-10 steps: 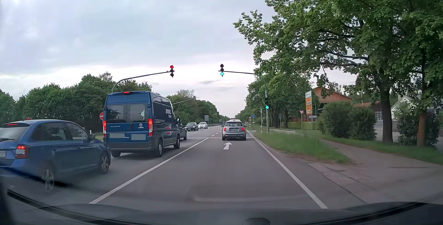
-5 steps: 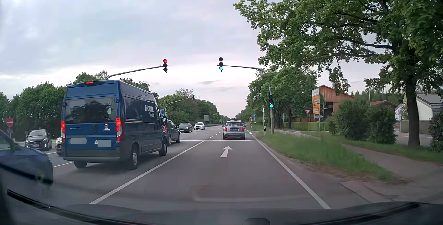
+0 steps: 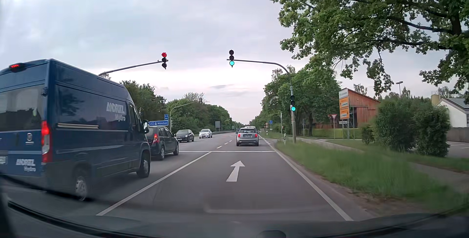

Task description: Follow the waypoints while adhering to traffic rules and regulations

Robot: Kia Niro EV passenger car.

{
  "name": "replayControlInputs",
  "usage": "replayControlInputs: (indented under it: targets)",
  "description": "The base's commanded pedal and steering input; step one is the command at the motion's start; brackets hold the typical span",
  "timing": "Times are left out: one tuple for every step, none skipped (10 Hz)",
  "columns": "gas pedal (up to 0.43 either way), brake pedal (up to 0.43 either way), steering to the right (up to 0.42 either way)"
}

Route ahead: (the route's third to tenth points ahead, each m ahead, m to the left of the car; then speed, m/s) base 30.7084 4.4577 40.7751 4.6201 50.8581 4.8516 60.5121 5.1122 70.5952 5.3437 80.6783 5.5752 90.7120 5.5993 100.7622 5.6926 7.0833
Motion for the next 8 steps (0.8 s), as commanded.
replayControlInputs:
  targets:
    - [0.287,0.000,0.002]
    - [0.287,0.000,0.002]
    - [0.287,0.000,0.002]
    - [0.287,0.000,0.002]
    - [0.287,0.000,0.002]
    - [0.287,0.000,0.002]
    - [0.287,0.000,0.002]
    - [0.287,0.000,0.002]
